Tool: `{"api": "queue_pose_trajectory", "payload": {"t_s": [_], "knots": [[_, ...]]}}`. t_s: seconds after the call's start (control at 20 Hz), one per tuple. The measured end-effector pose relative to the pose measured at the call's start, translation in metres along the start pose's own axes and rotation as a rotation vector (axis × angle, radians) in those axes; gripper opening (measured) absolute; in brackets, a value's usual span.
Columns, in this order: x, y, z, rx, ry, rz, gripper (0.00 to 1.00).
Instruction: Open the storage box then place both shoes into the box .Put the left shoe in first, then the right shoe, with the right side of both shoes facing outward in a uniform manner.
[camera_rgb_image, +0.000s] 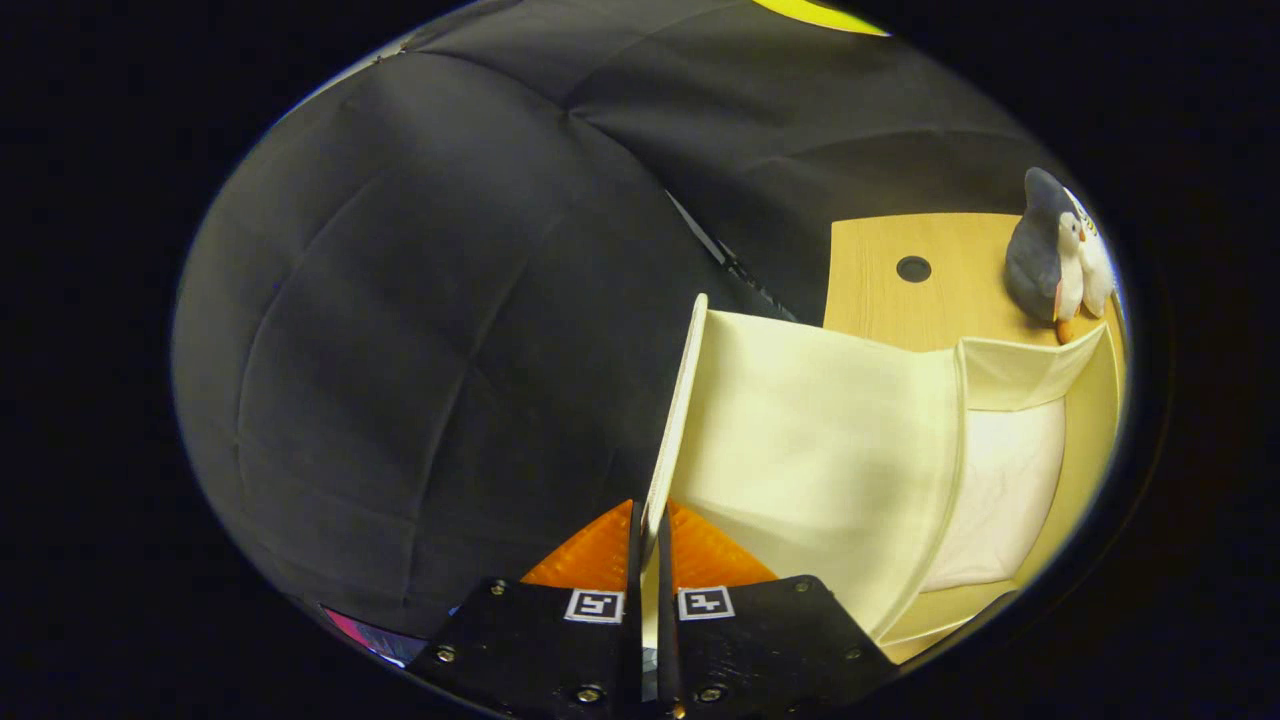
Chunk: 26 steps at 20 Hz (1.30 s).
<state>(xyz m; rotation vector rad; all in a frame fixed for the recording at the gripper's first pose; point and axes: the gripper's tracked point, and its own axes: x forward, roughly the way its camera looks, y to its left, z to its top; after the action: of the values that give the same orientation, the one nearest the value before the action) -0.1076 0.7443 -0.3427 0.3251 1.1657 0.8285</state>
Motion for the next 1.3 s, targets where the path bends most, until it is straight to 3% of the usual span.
{"api": "queue_pose_trajectory", "payload": {"t_s": [0.2,0.4,0.45,0.55,0.6,1.0,1.05,1.1,1.3], "knots": [[0.029,-0.004,-0.03,-0.008,0.034,-0.073,0.06],[0.03,-0.017,-0.037,-0.038,0.054,-0.14,0.21],[0.029,-0.015,-0.035,-0.042,0.049,-0.122,0.24],[0.015,-0.021,-0.027,-0.067,0.037,-0.112,0.64],[0.006,-0.022,-0.021,-0.082,0.023,-0.11,0.68],[-0.114,-0.063,0.031,-0.128,-0.098,-0.098,0.72],[-0.127,-0.077,0.036,-0.141,-0.114,-0.114,0.85],[-0.143,-0.087,0.042,-0.147,-0.13,-0.12,0.9],[-0.202,-0.125,0.059,-0.13,-0.182,-0.148,0.92]]}}
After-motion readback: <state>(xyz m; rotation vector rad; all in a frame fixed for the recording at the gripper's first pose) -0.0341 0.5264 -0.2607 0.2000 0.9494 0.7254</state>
